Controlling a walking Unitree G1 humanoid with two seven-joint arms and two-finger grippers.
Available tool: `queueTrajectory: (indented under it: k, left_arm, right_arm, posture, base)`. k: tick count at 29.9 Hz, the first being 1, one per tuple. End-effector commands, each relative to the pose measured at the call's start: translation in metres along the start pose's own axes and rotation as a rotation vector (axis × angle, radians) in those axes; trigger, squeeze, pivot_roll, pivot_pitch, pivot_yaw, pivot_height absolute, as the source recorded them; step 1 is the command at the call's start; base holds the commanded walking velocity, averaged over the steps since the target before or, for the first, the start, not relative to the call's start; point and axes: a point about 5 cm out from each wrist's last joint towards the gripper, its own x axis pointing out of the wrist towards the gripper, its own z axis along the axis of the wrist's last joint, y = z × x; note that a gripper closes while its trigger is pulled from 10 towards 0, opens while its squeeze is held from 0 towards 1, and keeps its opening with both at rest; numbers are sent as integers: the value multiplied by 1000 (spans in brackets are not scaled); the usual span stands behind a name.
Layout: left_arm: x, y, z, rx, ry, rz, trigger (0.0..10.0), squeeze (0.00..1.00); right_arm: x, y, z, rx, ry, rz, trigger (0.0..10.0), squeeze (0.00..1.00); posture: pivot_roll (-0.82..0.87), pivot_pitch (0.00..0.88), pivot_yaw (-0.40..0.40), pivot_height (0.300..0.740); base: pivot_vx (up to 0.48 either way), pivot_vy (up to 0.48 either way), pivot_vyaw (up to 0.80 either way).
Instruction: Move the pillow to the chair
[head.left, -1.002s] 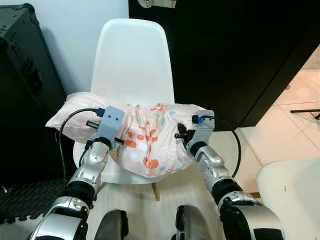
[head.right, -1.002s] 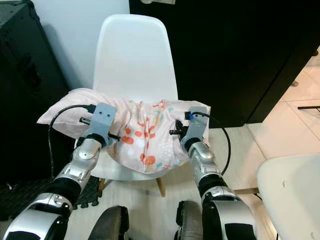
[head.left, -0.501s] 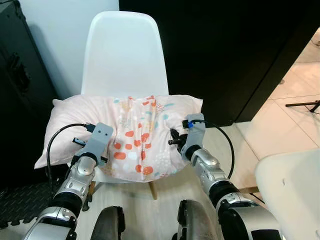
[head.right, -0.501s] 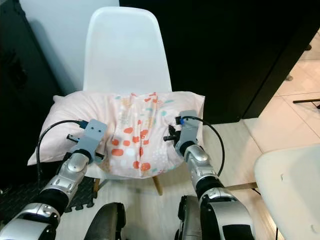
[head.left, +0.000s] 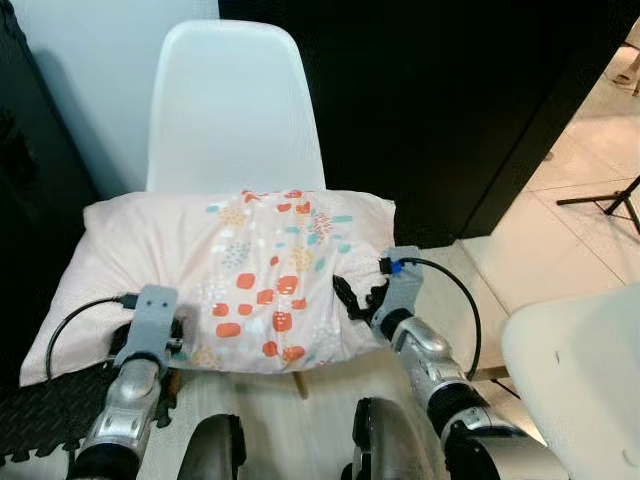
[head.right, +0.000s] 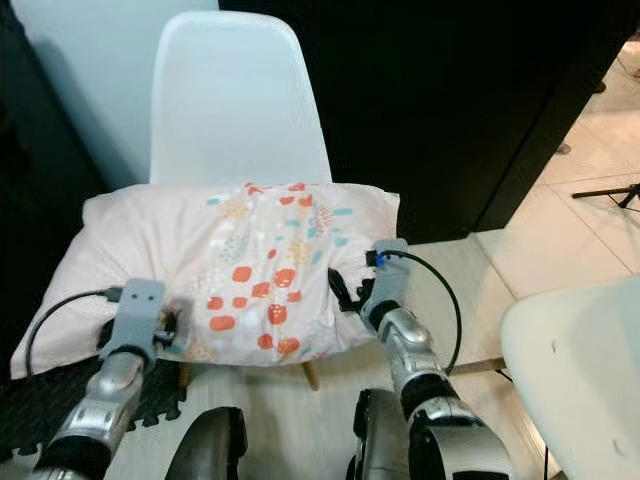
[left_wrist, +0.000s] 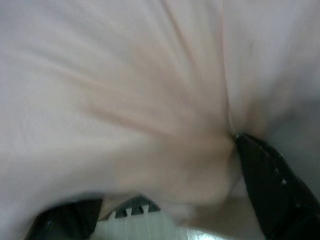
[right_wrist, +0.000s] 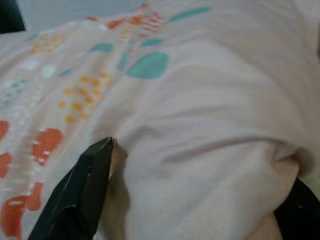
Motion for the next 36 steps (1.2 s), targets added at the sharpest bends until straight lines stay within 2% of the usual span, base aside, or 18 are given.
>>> queueTrajectory:
  k: [1,3,7,9,12,13,15,16,21,22,23,24,25,26,31,33,34,36]
  left_arm:
    - [-10,-3,-4,-31,5,7,10000,1000]
    - [-23,-2,-10,-29,-2,14,10000,1000]
    - [-30,-1,-15,-31,1,23,10000,1000]
    - [-41,1,-17,-66,-41,50,10000,1000]
    - [-45,0,-14,-89,-72,56,10000,1000]
    - [-47,0,-7,-109,-126,65,10000,1000]
    - [-50,0,3,-124,-185,69,10000,1000]
    - [-53,-2,12,-132,-234,58,10000,522]
    - [-56,-9,31,-116,-321,15,10000,463]
    - [-56,-10,35,-117,-340,13,10000,357]
    - [-56,-10,35,-117,-340,13,10000,357]
    - [-55,-11,40,-120,-359,12,10000,192]
    - [-55,-11,40,-120,-359,12,10000,192]
    - [-52,-12,46,-122,-382,10,10000,0]
    - [-39,-12,59,-131,-395,13,10000,0]
    - [-23,-14,74,-162,-386,8,10000,0]
    - [-23,-14,74,-162,-386,8,10000,0]
    - [-12,-21,83,-156,-370,-13,10000,0]
  right_arm:
    - [-4,-5,4,26,-38,-10,10000,1000]
    - [-10,-11,2,37,-49,-25,10000,1000]
    - [-14,-16,0,47,-51,-49,10000,1000]
    - [-19,-27,0,64,-65,-140,10000,1000]
    - [-21,-33,3,113,-103,-199,10000,1000]
    - [-22,-38,7,125,-130,-250,10000,0]
    - [-22,-42,12,163,-165,-278,10000,0]
    - [-23,-44,16,181,-187,-298,10000,0]
    - [-21,-46,26,185,-240,-315,10000,0]
    - [-21,-45,29,177,-257,-315,10000,0]
    - [-21,-45,29,177,-257,-315,10000,0]
    - [-20,-44,31,171,-268,-312,10000,0]
    - [-20,-44,31,171,-268,-312,10000,0]
    - [-17,-43,35,179,-279,-317,10000,0]
    - [-11,-40,41,216,-285,-327,10000,0]
    - [-2,-32,41,163,-219,-290,10000,0]
    - [-2,-32,41,163,-219,-290,10000,0]
    - [2,-21,33,69,-146,-220,10000,0]
  posture:
    - [2,103,-112,587]
    - [4,101,-113,587]
    - [6,101,-113,587]
    - [9,101,-115,587]
    - [11,98,-115,587]
    - [16,95,-112,587]
    - [16,92,-110,587]
    - [20,88,-107,587]
    - [22,78,-101,587]
    - [22,74,-98,587]
    - [22,74,-98,587]
    - [24,69,-98,587]
    - [24,69,-98,587]
    - [26,60,-101,587]
    - [23,40,-101,587]
    - [24,22,-102,587]
    - [24,22,-102,587]
    - [25,17,-105,587]
  base:
    - [0,0,0]
    - [0,0,0]
    - [0,0,0]
    - [0,0,0]
    - [0,0,0]
    - [0,0,0]
    - [0,0,0]
    - [0,0,0]
    - [0,0,0]
    - [0,0,0]
    - [0,0,0]
    - [0,0,0]
    - [0,0,0]
    - [0,0,0]
    - [0,0,0]
    - [0,0,0]
    - [0,0,0]
    - [0,0,0]
